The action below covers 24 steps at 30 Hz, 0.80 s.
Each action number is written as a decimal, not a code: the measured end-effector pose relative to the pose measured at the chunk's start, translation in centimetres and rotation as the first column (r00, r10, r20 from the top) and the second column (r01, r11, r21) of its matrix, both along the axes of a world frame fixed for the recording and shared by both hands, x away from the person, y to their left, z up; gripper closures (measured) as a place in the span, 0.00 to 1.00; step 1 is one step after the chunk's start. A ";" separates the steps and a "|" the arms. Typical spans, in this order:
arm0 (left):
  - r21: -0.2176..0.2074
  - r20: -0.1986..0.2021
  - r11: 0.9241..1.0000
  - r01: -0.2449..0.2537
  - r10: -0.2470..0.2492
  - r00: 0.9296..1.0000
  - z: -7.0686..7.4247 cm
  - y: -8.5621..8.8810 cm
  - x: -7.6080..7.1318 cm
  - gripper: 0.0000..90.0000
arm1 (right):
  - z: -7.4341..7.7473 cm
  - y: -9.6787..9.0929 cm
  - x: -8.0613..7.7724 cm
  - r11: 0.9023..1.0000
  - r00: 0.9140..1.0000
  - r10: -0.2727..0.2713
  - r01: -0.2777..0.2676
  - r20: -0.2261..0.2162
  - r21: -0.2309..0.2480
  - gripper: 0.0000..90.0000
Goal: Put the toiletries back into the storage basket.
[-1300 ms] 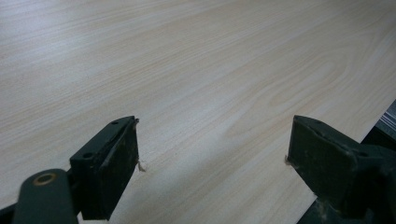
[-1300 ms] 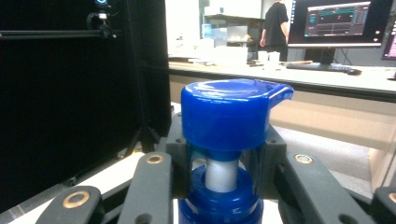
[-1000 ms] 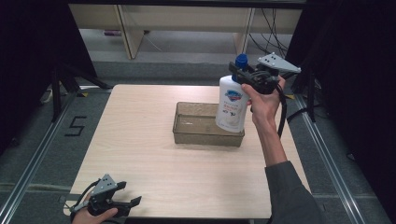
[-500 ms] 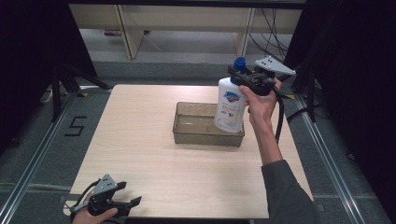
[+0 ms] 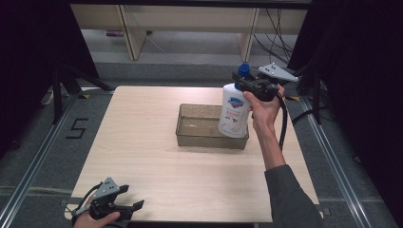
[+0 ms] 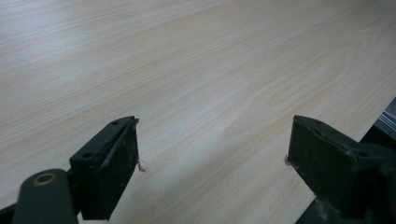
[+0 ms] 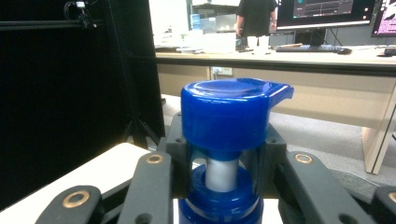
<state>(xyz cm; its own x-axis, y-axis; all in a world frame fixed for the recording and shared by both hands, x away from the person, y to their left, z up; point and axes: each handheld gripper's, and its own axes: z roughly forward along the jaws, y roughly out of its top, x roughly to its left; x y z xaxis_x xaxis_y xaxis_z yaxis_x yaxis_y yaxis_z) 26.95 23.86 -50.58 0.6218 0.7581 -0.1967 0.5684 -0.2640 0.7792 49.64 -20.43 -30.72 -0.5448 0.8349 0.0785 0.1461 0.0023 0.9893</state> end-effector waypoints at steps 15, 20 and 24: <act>-0.009 0.011 1.000 -0.004 0.004 1.000 0.0 0.0 0.0 0.17 | -1.8 -0.4 0.1 1.000 1.000 -0.012 0.012 -0.020 0.003 0.73; -0.008 0.010 1.000 0.000 0.000 1.000 0.0 0.0 0.0 0.17 | -2.6 -0.5 0.1 1.000 1.000 -0.007 0.008 -0.028 0.008 0.73; -0.008 0.012 1.000 0.001 0.000 1.000 0.0 0.0 0.0 0.17 | -3.1 -0.4 0.2 1.000 0.999 -0.005 0.005 -0.036 0.009 0.73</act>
